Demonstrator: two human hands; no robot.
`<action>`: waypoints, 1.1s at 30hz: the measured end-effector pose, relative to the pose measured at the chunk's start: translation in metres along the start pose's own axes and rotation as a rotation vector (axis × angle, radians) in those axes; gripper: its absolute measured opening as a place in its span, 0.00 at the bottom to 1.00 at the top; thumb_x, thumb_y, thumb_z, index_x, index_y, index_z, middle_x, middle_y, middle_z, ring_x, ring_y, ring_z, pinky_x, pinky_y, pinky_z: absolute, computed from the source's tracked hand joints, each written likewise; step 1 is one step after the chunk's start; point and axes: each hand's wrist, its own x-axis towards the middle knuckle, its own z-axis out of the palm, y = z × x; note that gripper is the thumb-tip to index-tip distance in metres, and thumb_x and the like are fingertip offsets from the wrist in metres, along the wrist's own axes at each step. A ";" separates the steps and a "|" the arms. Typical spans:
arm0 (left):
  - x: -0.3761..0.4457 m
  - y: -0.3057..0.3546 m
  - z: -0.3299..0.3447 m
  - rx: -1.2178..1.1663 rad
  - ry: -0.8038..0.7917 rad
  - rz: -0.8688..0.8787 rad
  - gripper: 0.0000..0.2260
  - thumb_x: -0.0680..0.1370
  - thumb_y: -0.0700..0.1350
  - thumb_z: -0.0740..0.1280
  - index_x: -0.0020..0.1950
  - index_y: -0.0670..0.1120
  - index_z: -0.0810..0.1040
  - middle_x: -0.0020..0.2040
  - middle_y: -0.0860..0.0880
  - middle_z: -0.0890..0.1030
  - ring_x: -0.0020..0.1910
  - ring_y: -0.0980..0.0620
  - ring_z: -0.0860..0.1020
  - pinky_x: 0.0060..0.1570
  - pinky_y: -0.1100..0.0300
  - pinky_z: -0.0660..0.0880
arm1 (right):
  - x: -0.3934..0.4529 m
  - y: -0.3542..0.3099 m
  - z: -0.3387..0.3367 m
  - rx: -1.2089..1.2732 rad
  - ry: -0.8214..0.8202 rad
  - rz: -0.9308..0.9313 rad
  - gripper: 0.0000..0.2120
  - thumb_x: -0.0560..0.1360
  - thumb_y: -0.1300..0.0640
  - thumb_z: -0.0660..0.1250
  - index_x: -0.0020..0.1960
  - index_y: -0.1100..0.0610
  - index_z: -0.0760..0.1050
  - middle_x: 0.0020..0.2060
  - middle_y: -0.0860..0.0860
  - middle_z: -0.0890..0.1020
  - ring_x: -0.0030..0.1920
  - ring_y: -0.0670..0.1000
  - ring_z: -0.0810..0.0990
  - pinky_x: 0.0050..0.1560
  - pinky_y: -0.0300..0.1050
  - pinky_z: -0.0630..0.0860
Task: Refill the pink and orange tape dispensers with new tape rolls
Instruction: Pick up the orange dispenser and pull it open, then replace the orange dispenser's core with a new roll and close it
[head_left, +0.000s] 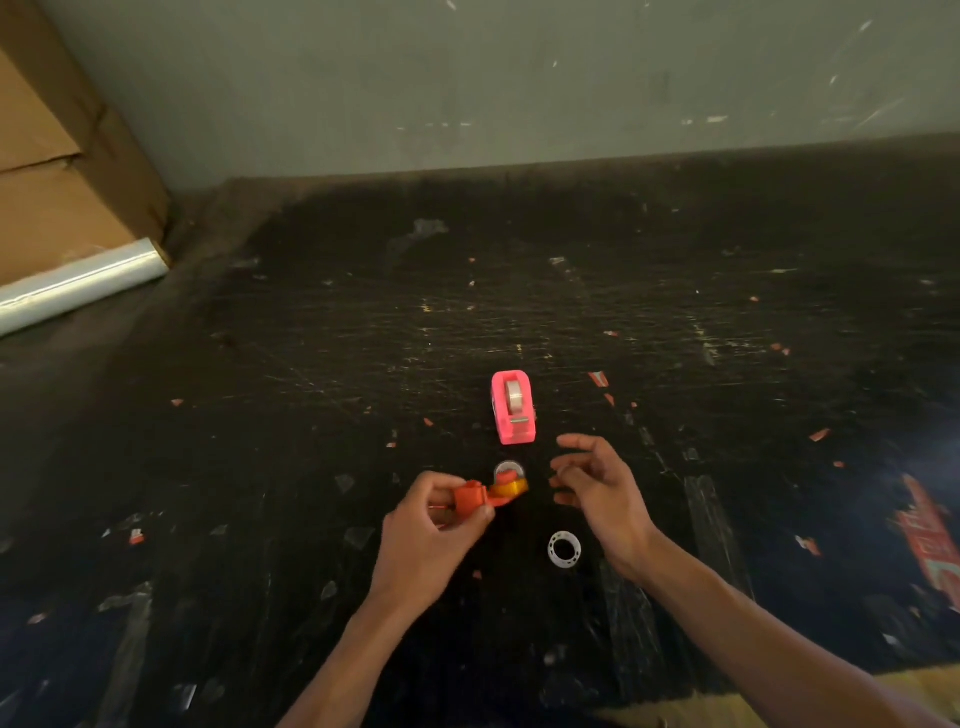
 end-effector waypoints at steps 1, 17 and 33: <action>0.000 -0.001 0.001 -0.088 0.028 -0.051 0.11 0.73 0.47 0.76 0.53 0.54 0.80 0.51 0.56 0.85 0.52 0.60 0.82 0.57 0.58 0.79 | 0.000 0.000 0.001 0.023 0.012 0.008 0.16 0.80 0.67 0.62 0.64 0.54 0.74 0.53 0.57 0.80 0.51 0.53 0.81 0.48 0.45 0.79; -0.009 0.015 0.035 -0.044 -0.129 0.032 0.14 0.75 0.52 0.74 0.56 0.55 0.74 0.55 0.58 0.81 0.57 0.62 0.78 0.54 0.66 0.74 | -0.015 -0.014 0.004 0.239 -0.299 0.027 0.25 0.79 0.63 0.66 0.71 0.44 0.68 0.53 0.56 0.86 0.56 0.58 0.84 0.61 0.58 0.78; 0.024 0.023 0.027 -0.245 -0.199 -0.081 0.11 0.76 0.44 0.73 0.57 0.55 0.81 0.56 0.52 0.84 0.55 0.57 0.83 0.52 0.60 0.80 | -0.014 -0.009 -0.021 -0.032 -0.430 0.010 0.29 0.77 0.67 0.67 0.69 0.40 0.69 0.56 0.60 0.81 0.55 0.58 0.84 0.55 0.54 0.82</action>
